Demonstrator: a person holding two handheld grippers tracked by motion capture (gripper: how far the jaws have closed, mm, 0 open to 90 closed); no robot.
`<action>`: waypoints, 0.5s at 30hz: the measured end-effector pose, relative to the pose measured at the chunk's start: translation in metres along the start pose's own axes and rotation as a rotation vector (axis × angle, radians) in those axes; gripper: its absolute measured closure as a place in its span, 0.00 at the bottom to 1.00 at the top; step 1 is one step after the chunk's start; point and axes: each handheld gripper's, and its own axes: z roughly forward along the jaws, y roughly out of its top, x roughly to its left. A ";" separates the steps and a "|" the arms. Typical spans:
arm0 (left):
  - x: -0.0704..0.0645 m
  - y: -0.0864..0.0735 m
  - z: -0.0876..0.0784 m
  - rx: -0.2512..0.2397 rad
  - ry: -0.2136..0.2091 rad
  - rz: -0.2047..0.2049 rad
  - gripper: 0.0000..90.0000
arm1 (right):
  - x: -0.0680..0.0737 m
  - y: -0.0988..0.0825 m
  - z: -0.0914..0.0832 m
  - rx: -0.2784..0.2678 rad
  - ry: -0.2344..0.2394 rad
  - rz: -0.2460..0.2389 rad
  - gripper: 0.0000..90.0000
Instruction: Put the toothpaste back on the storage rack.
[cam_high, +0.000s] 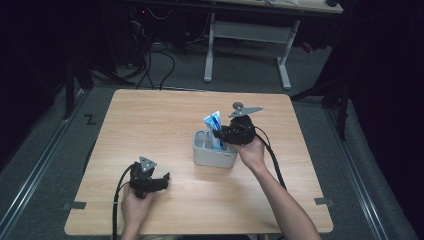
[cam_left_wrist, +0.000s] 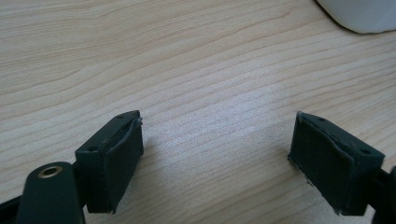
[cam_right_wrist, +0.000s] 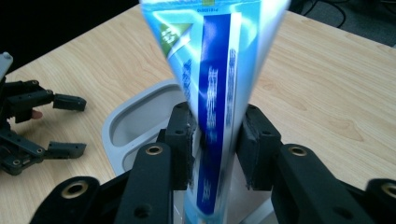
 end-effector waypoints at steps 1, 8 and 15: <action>0.000 0.000 0.000 0.000 0.000 0.000 0.20 | 0.000 0.000 -0.001 -0.006 0.004 0.003 0.74; 0.000 0.000 0.000 0.000 -0.001 0.000 0.19 | 0.000 -0.002 -0.001 -0.003 -0.005 -0.003 0.71; 0.000 0.000 0.000 0.000 0.000 0.000 0.19 | 0.000 -0.004 -0.013 -0.051 -0.004 0.015 0.62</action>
